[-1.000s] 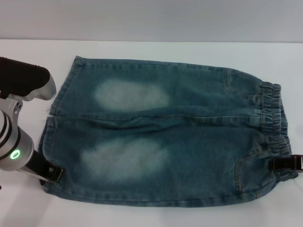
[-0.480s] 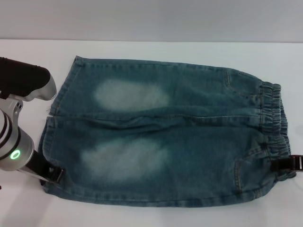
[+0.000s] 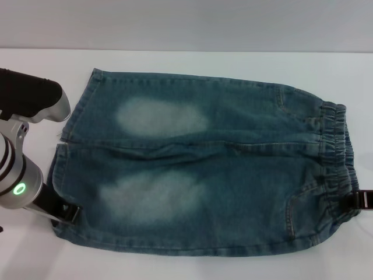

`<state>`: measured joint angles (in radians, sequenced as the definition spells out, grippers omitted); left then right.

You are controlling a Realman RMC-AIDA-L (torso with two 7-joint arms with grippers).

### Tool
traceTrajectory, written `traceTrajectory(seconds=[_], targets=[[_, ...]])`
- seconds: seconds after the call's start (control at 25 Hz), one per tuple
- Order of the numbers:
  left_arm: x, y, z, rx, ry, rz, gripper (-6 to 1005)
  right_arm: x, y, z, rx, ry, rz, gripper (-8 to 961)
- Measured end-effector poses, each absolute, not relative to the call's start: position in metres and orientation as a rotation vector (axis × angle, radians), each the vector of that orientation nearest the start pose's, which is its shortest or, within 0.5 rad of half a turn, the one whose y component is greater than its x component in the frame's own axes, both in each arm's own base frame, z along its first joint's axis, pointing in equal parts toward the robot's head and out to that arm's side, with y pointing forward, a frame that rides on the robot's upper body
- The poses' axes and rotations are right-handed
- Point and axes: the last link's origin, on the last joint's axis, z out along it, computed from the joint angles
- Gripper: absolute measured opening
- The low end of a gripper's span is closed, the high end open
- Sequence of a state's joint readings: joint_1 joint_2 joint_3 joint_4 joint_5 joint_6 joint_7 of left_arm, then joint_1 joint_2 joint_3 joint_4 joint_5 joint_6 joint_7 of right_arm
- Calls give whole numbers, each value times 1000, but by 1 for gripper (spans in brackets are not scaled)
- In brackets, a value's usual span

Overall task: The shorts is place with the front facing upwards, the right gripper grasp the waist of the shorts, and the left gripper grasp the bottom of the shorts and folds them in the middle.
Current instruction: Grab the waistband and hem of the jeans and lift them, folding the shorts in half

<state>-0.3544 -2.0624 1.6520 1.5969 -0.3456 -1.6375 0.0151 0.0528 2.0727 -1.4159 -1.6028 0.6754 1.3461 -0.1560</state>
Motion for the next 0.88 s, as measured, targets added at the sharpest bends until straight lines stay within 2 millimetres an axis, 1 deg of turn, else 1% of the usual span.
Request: traceTrajectory(seconds=[0.32,0.44,0.52,0.68,0.88], targets=[[-221,296,1,-2117,-1358,652,109,274,273,27,-2012,1652,-66,3],[-220,299,2,-2112,-1355,627,111,271,276,29,-2036,1635,-15,5],[-221,303,5,-2100,-1351,588,112,269,279,30,-2049,1629,63,6],[-224,313,11,-2068,-1340,481,115,275,287,33,-2032,1634,239,8],[-225,328,22,-2037,-1322,314,118,288,297,36,-1986,1675,556,11]])
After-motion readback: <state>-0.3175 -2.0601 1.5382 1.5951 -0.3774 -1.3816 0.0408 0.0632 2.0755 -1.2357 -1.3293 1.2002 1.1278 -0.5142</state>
